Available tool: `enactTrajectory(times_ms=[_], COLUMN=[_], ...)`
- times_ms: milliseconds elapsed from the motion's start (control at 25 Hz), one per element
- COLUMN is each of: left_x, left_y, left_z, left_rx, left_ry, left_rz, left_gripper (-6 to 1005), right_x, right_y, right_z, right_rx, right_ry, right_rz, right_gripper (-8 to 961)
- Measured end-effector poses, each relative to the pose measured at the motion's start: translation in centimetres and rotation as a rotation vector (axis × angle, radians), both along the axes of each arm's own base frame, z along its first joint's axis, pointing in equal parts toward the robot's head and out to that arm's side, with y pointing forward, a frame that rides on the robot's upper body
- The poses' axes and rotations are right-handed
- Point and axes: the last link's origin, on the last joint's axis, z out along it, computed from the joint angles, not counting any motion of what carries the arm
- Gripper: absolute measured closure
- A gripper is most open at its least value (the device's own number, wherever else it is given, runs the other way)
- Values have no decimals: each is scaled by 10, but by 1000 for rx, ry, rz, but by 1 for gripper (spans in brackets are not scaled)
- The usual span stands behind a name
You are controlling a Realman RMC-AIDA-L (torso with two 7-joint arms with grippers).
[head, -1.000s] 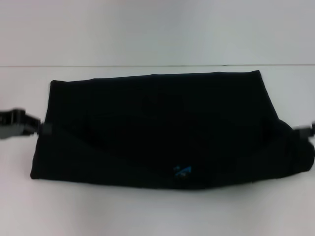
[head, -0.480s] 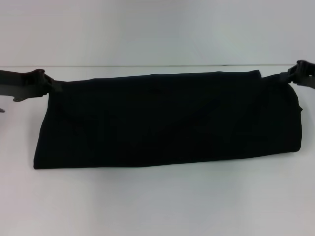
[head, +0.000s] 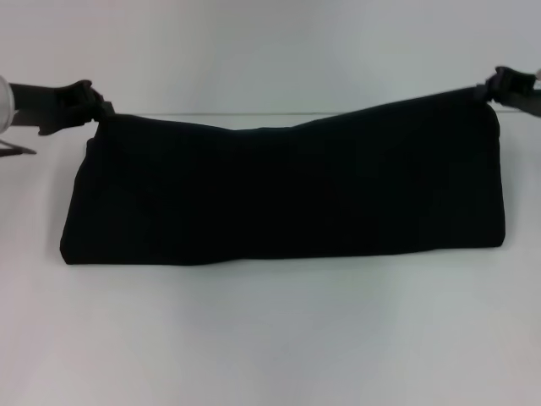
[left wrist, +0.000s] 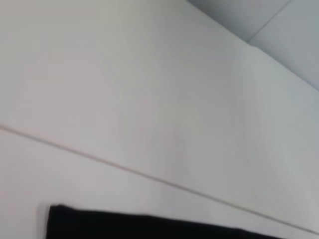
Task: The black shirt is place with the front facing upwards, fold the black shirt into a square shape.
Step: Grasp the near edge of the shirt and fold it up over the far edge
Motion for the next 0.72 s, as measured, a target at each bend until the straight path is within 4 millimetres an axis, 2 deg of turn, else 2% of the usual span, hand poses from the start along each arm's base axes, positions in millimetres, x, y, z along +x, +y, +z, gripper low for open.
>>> enactTrajectory(times_ms=[200, 400, 720], left_x=[0, -6, -8], left_y=[6, 7, 9], left_z=[-4, -5, -8], left_rx=[22, 43, 79], left_ry=[15, 36, 46], left_rz=[11, 23, 30], left_gripper=[832, 828, 820], right_x=[-5, -1, 1], right_y=[10, 11, 12], right_z=[-15, -26, -31], right_rx=[27, 46, 77], right_ry=[-76, -119, -143], right_rz=[6, -11, -17], right_gripper=[950, 949, 938])
